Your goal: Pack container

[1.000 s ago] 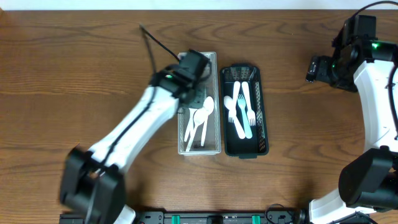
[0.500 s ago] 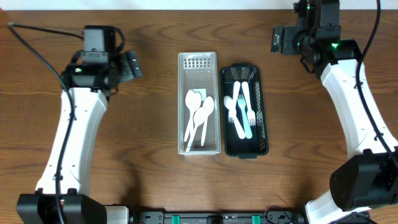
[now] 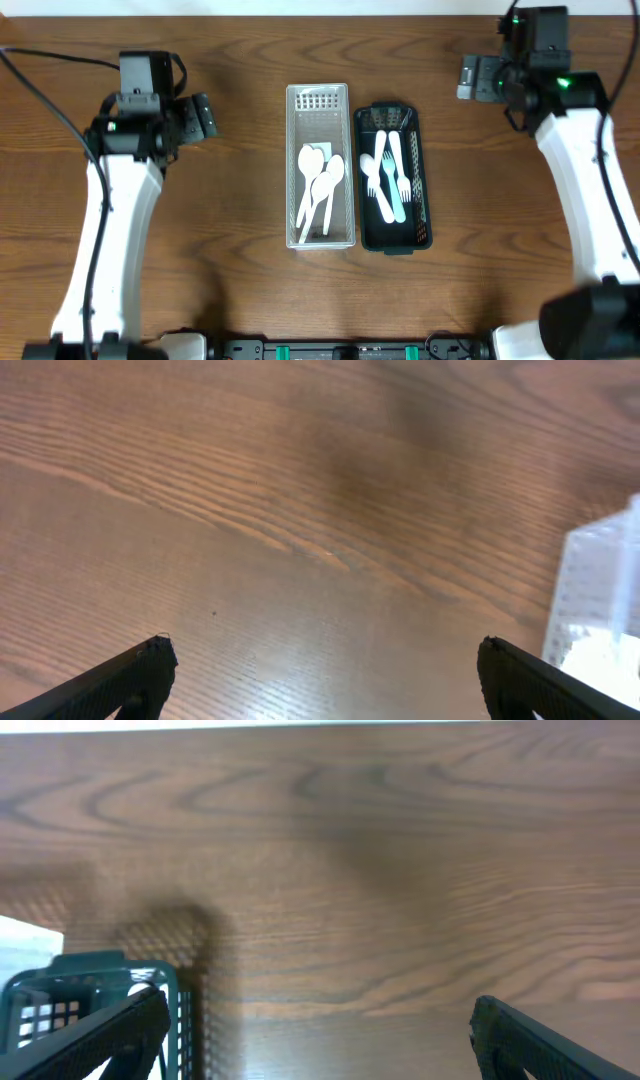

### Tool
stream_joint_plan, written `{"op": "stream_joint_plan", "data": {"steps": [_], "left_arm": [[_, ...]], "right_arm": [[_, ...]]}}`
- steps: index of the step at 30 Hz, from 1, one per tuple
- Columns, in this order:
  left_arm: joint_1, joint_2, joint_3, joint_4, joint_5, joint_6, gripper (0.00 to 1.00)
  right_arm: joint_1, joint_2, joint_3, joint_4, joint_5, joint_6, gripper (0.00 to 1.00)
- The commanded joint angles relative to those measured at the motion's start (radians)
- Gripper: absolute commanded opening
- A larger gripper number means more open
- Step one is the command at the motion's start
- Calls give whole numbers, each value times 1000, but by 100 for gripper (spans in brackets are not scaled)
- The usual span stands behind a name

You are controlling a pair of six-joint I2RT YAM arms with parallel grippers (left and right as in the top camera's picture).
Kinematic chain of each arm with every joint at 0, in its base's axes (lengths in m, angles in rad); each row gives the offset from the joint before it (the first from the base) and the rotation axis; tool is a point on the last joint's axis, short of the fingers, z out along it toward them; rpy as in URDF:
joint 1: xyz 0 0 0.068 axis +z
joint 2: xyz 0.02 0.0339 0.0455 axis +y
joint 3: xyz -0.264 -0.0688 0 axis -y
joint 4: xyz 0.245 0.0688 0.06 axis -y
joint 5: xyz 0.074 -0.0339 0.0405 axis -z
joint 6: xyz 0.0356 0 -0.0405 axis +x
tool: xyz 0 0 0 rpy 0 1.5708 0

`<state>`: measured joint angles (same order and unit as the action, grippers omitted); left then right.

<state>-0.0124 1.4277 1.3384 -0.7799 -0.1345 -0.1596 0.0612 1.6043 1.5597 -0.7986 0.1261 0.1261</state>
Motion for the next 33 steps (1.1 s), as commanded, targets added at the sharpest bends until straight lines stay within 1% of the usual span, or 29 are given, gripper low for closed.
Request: {"op": "stream_joint_plan", "data": {"steps": [1, 3, 6, 9, 11, 15, 19, 21, 24, 29, 33], "left_arm": [[-24, -106, -92, 40, -9, 23, 98], [-38, -169, -167, 84, -9, 33, 98], [-63, -282, -299, 150, -9, 41, 98], [-98, -406, -426, 215, -9, 80, 98], [-131, -499, -513, 253, -10, 129, 98], [-185, -667, -635, 297, -10, 154, 98], [-224, -802, -697, 304, -10, 220, 98], [-227, -850, -710, 302, -13, 219, 98], [-228, -890, -713, 288, -12, 219, 98], [-227, -892, -713, 288, -12, 219, 98], [-227, -889, -713, 288, -12, 219, 98]], "right_arm": [[-4, -134, -83, 2, 36, 19, 99], [-4, -200, -159, 14, 38, 19, 99], [-3, -341, -319, 38, 43, 19, 99], [-1, -518, -482, 83, 43, 26, 99], [-1, -651, -581, 110, 43, 31, 99], [-1, -858, -717, 107, 43, 31, 99], [-1, -1010, -818, 49, 42, 38, 99], [-1, -1056, -853, 13, 41, 38, 99], [-1, -1078, -870, -74, 42, 38, 99], [-1, -1075, -870, -218, 42, 37, 99], [-1, -1075, -870, -284, 42, 37, 99]]}}
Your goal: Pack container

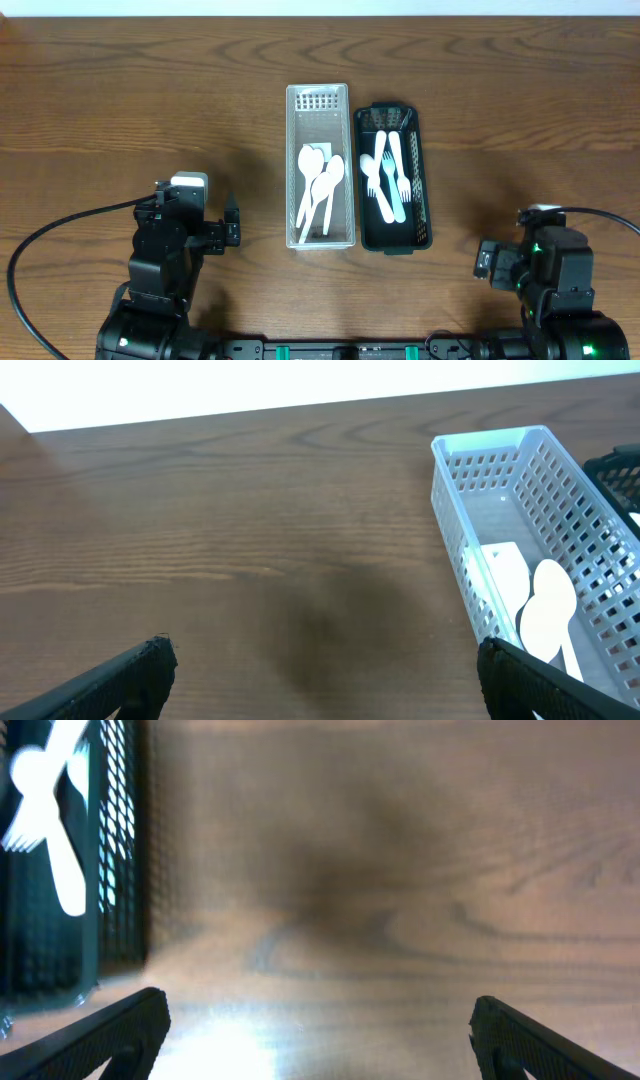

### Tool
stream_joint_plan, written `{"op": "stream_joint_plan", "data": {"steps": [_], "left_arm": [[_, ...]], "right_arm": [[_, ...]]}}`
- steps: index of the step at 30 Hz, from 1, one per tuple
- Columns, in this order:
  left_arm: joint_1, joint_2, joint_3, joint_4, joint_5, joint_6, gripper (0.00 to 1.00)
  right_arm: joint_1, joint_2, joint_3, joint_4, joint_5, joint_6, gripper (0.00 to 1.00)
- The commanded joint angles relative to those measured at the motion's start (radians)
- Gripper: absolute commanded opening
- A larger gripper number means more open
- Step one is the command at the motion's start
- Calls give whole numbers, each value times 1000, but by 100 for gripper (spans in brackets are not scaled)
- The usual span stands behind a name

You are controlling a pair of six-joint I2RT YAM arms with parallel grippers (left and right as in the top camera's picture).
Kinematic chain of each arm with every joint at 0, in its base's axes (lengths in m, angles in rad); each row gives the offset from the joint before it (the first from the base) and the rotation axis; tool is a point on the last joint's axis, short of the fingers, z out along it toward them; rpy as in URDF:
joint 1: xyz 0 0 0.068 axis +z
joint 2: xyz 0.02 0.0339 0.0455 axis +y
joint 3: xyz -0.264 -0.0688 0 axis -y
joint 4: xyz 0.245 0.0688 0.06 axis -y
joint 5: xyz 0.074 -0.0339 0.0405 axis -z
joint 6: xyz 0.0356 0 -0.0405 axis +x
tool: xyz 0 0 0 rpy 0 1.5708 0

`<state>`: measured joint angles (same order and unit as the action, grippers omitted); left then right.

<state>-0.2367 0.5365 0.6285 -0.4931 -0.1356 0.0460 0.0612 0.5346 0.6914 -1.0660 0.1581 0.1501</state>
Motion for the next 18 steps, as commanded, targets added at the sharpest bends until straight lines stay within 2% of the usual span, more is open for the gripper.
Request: {"op": "stream_joint_plan", "data": {"steps": [1, 13, 18], "left_arm": [[-3, 4, -3, 1, -11, 13, 98], [-3, 18, -3, 1, -11, 13, 98], [-3, 17, -3, 1, -11, 13, 98]], "right_arm": [[-1, -5, -2, -29, 10, 14, 99], [-1, -11, -2, -42, 10, 13, 99], [0, -107, -2, -42, 53, 13, 99]]}}
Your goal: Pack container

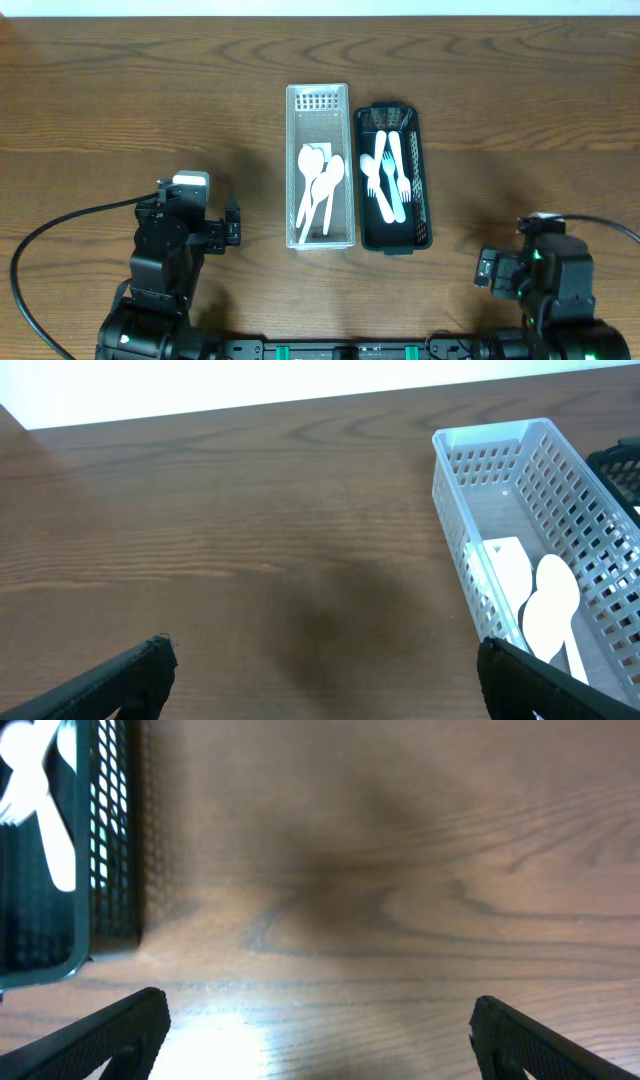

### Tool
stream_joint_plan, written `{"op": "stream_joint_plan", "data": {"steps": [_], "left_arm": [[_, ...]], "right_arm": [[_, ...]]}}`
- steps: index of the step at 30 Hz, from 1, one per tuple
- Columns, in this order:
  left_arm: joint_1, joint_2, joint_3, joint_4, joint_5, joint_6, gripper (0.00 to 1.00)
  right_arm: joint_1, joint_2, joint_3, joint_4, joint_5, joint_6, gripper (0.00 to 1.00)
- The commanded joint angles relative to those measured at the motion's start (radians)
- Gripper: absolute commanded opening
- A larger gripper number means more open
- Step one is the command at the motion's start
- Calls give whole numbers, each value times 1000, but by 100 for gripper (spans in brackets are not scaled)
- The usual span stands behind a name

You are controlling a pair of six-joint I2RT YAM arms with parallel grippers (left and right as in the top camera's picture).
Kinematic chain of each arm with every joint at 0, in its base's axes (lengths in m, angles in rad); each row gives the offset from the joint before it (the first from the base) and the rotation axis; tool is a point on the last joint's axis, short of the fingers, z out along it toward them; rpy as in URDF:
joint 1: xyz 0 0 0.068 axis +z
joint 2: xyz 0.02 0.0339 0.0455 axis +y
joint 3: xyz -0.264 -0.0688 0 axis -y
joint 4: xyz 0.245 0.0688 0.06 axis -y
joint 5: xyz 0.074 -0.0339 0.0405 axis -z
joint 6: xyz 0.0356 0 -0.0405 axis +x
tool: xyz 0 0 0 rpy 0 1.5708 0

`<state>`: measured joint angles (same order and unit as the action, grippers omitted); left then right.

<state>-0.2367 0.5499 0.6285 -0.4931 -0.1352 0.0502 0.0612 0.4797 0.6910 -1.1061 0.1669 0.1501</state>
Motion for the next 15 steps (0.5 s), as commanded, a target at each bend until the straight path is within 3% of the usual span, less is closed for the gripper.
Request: {"op": "stream_joint_plan", "data": {"steps": [1, 6, 11, 15], "left_arm": [[-3, 4, -3, 1, -11, 9, 98], [-3, 4, -3, 1, -11, 9, 98], [-3, 4, -3, 1, -11, 9, 98], [-3, 4, -3, 1, -11, 9, 98]], "right_arm": [[3, -102, -2, -1, 54, 13, 99], [3, -310, -4, -1, -79, 8, 99], [2, -478, -76, 51, -93, 9, 99], [11, -460, -219, 297, -97, 2, 99]]}}
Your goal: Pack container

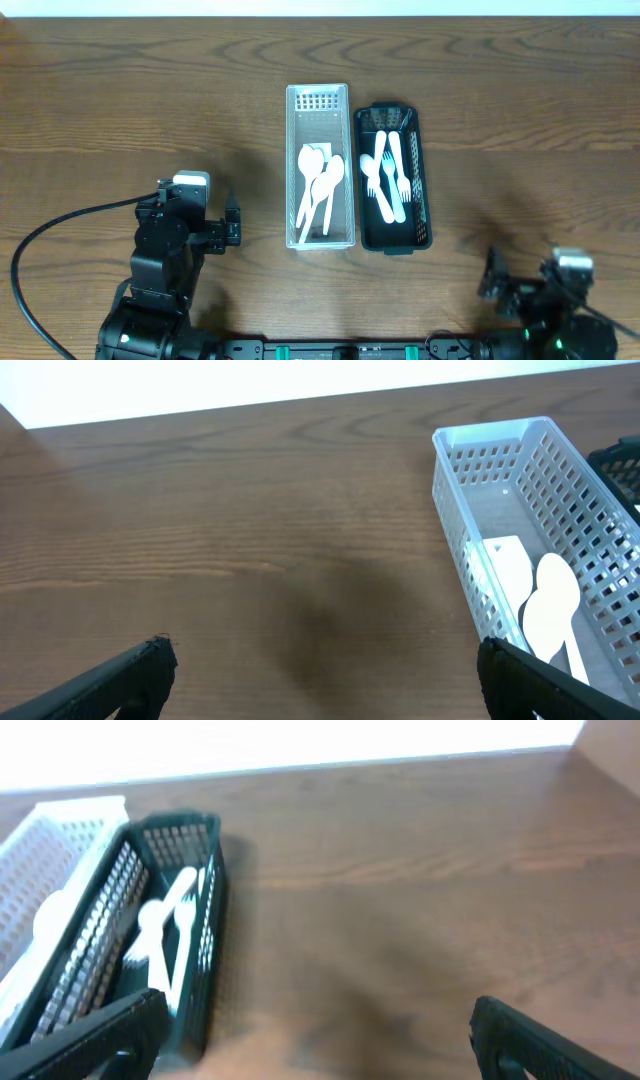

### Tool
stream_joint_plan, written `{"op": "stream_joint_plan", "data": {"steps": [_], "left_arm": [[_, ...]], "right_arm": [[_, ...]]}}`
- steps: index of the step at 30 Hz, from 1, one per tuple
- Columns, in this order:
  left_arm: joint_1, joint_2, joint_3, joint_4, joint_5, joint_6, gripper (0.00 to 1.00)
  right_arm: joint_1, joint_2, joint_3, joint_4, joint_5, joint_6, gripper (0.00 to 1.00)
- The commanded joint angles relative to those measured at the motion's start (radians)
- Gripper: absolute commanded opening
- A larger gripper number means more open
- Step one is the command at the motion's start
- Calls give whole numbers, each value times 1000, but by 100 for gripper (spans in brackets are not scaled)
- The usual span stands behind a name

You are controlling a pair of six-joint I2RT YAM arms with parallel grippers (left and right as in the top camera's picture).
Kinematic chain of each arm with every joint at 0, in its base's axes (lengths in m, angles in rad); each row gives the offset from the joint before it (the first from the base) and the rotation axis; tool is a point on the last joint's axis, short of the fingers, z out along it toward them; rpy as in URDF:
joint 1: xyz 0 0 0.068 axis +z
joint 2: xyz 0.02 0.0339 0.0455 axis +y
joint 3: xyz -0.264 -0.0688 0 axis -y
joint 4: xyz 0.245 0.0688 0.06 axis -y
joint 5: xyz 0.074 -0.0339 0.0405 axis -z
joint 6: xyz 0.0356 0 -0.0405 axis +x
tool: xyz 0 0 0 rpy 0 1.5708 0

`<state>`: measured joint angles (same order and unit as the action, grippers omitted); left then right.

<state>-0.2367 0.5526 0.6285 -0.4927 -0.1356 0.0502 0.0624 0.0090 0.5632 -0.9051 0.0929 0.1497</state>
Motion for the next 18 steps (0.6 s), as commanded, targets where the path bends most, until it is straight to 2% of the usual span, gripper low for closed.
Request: {"op": "stream_joint_plan", "data": {"steps": [1, 5, 9, 11, 12, 18], "left_arm": [[-3, 1, -3, 1, -11, 9, 98], [-3, 2, -3, 1, -11, 9, 98], [-3, 1, -3, 0, -11, 9, 98], [-3, 1, -3, 1, -11, 9, 98], [-3, 1, -3, 0, -11, 9, 98], [-3, 1, -3, 1, -11, 9, 98]], "right_arm": [[10, 10, -132, 179, -23, 2, 99], [12, 10, -308, 536, -22, -6, 99], [12, 10, -468, 827, -22, -117, 99], [12, 9, -534, 920, -23, -163, 99], [12, 8, -559, 946, -23, -167, 99], [14, 8, -558, 837, -23, -166, 99]]}}
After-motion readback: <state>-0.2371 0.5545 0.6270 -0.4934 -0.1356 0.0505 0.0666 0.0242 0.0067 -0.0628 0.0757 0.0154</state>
